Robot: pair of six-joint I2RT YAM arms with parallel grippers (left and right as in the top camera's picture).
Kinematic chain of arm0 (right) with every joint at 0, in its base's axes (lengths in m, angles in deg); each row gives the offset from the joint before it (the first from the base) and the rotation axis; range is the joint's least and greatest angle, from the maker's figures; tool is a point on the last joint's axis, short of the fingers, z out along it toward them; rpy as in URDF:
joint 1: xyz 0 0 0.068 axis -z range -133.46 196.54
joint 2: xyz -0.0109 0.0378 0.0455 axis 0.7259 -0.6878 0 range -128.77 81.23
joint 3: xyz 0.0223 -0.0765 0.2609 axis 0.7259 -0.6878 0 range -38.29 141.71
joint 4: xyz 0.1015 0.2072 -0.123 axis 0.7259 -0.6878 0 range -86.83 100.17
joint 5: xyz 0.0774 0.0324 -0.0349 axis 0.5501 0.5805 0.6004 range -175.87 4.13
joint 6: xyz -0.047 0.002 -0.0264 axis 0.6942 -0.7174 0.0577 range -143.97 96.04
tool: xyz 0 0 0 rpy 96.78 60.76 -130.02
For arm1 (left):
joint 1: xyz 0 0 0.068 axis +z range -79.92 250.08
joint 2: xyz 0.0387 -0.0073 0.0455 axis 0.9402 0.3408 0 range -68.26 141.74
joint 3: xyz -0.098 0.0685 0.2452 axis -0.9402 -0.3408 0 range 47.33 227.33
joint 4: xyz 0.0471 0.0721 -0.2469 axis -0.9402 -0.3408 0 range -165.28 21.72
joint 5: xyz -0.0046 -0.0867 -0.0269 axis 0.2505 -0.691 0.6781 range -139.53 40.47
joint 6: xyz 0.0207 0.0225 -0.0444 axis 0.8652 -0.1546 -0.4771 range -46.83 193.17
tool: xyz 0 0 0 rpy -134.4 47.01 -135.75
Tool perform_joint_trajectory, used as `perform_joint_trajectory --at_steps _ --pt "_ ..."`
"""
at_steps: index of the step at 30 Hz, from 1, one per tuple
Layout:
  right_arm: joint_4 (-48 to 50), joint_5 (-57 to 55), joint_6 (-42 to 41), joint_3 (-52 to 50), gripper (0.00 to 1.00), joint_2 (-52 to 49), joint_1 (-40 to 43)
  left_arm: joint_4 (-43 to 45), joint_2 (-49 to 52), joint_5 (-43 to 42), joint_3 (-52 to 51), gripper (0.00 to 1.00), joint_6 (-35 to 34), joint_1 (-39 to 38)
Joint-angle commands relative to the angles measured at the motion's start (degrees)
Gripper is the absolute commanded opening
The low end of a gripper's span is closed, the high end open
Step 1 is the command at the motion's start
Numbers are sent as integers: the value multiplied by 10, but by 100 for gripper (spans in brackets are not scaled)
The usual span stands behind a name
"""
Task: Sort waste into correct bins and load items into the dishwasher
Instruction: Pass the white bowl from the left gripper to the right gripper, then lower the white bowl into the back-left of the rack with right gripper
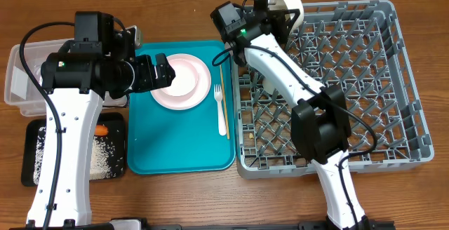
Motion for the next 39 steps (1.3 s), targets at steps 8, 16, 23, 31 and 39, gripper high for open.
perform_joint_trajectory --at_steps 8,16,23,31,39 --pt "-10 5 58 4 4 -13 -21 1 0 4 10 100 11 0" --pt "-20 26 57 4 4 -13 -27 1 0 4 10 100 11 0" --pt "-28 6 58 4 4 -13 -18 1 0 4 10 100 11 0" --pt "-25 -37 73 4 4 -13 3 1 0 4 10 100 11 0" --pt "-28 10 72 4 4 -13 8 1 0 4 10 100 11 0"
